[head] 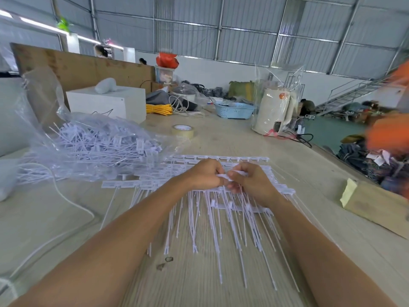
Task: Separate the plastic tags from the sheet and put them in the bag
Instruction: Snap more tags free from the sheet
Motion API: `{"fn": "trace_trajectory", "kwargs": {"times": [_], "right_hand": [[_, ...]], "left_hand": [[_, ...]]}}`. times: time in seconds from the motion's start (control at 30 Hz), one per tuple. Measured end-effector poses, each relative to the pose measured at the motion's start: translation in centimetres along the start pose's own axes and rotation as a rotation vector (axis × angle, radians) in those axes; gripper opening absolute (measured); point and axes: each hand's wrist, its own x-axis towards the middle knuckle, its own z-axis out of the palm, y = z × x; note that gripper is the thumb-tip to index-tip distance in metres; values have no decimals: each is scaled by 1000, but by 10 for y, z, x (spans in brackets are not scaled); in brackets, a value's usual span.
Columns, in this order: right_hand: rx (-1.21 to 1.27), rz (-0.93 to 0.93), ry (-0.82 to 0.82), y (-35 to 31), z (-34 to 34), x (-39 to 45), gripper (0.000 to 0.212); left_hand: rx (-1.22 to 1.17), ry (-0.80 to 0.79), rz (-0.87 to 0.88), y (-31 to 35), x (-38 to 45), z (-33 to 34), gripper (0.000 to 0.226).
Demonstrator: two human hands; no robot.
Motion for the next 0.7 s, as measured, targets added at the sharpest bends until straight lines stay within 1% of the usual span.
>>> {"fn": "trace_trajectory", "kwargs": {"times": [0.17, 0.33, 0.47, 0.53, 0.6, 0.7], "right_hand": [[-86, -31, -39, -4, -5, -2, 5], [-185, -115, -1, -13, 1, -4, 12], [-284, -90, -27, -15, 3, -5, 13], [-336, -78, -42, -15, 0, -6, 15], [-382, -75, -31, -16, -2, -6, 15], [-395, -77, 45, -16, 1, -4, 9]], "left_hand": [[-41, 28, 9, -1, 1, -2, 19], [-35, 11, -95, -2, 3, -5, 29], [-31, 26, -120, -2, 2, -7, 29], [-11, 16, -127, -1, 2, -6, 29], [44, 43, -129, 2, 1, -4, 32], [134, 105, -125, 8, 2, -3, 39]]}}
